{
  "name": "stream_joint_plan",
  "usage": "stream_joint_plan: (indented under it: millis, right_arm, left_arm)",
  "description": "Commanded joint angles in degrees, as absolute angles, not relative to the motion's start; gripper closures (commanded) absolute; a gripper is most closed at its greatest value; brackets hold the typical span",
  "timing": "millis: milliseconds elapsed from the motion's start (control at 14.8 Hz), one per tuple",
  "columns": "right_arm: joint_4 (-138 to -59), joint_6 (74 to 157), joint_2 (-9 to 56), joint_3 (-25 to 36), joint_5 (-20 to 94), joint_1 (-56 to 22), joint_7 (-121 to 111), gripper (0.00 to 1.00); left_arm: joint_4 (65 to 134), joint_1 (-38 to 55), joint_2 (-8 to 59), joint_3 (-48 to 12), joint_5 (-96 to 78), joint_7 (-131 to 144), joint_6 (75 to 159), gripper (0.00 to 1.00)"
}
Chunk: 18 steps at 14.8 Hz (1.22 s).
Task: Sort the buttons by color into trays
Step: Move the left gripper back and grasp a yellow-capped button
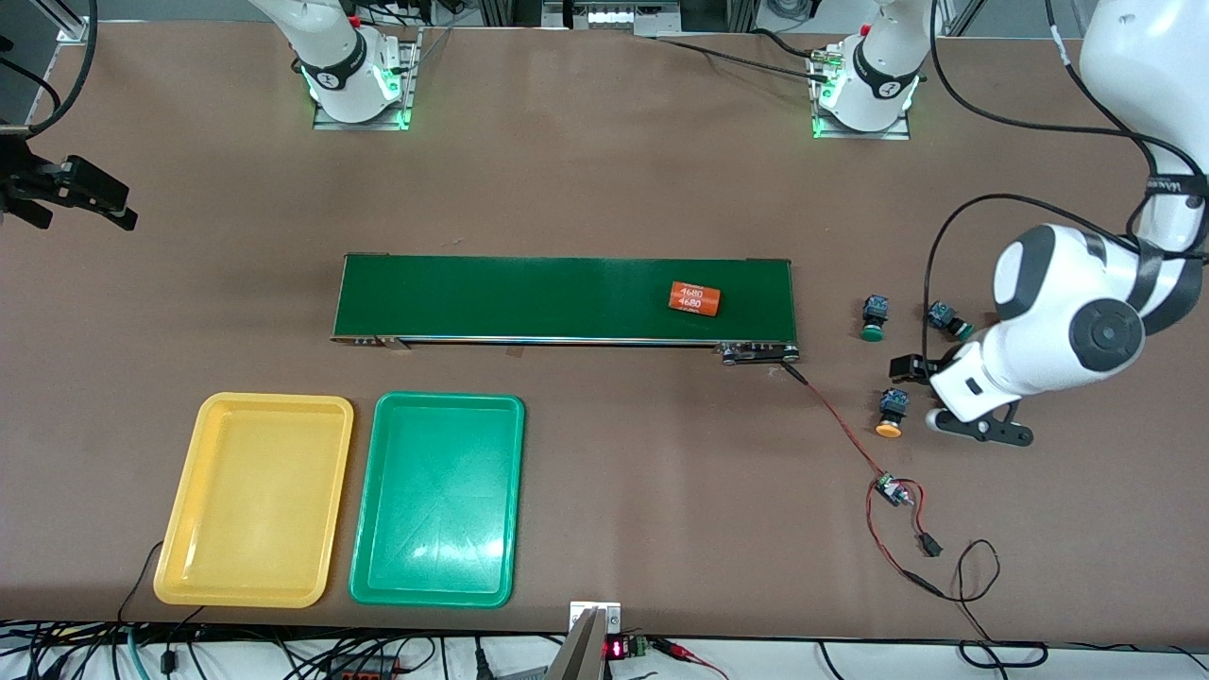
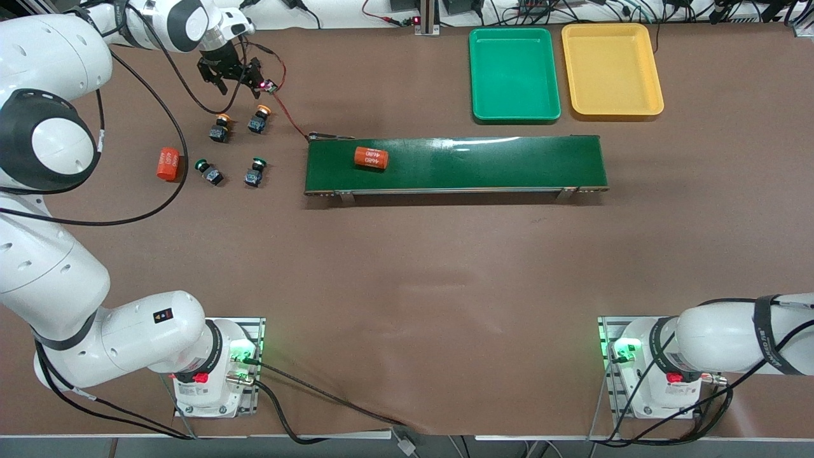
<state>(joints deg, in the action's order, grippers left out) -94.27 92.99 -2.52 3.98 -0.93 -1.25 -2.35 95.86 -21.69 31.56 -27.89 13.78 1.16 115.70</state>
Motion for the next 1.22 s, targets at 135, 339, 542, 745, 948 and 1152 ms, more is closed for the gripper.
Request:
stream_joint_plan:
  millis: [135, 339, 542, 745, 948, 1152]
  right_arm:
    - [-94.66, 92.73, -2.99, 3.87, -0.88, -1.32, -2.72, 0.0]
    - [-94.66, 92.72, -3.08, 3.87, -0.88, -1.32, -2.81, 0.0]
    - [-94.66, 92.72, -3.08, 3.87, -0.88, -1.23, -2.81, 0.0]
    - [-94.66, 92.72, -3.08, 3.87, -0.88, -1.23, -2.81, 0.0]
    - [-94.66, 92.81, -3.08, 3.87, -0.88, -1.23, -2.81, 0.0]
    - [-94.66, 92.81, -3.08, 3.87, -0.88, -1.23, -2.81, 0.0]
  left_arm:
    - [94.47, -21.27, 37.7, -28.21, 17.04, 2.03, 118.11, 0.0]
    - [97.28, -21.09, 39.37, -28.21, 22.66, 2.11, 124.87, 0.0]
    - [97.64, -21.79, 42.44, -27.77, 28.63, 2.11, 131.02, 0.0]
    - [99.22, -23.02, 43.51, -27.68, 29.44, 2.11, 134.12, 0.29]
    - [100.72, -22.85, 43.16, -27.77, 29.44, 2.99, 133.86, 0.63]
    - [100.55, -23.12, 42.02, -29.26, 29.36, 3.95, 133.77, 0.68]
